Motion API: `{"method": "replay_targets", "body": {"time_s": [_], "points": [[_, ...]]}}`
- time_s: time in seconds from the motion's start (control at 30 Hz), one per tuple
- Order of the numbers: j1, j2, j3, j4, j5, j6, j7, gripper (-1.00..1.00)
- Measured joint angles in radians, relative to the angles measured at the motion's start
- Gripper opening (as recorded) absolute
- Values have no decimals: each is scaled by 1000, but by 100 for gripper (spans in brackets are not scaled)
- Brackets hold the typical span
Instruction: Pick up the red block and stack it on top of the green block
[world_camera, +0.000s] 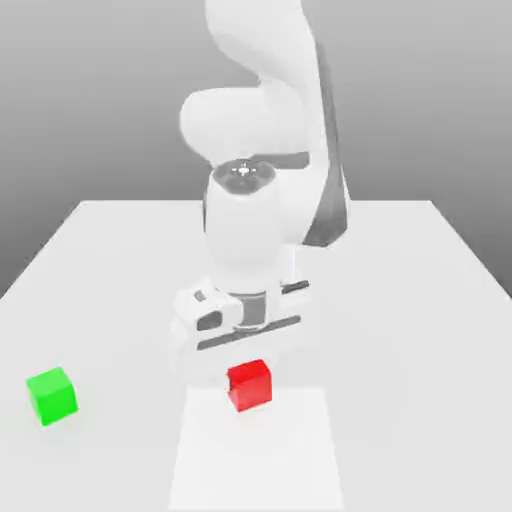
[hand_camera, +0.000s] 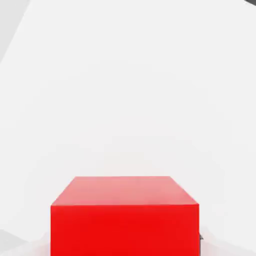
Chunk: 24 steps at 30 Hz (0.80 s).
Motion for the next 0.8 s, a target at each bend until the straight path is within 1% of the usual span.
{"method": "replay_targets", "body": {"time_s": [0.1, 0.47, 0.5, 0.67, 0.7, 0.8], "points": [[-77, -21, -42, 36, 1, -58, 31, -100], [-432, 52, -226, 261, 25, -211, 187, -100], [-461, 70, -229, 272, 37, -203, 186, -100], [-472, 215, -185, 290, 146, -82, 114, -100], [-482, 242, -171, 291, 167, -59, 100, 100], [-482, 242, -171, 291, 167, -59, 100, 100]]}}
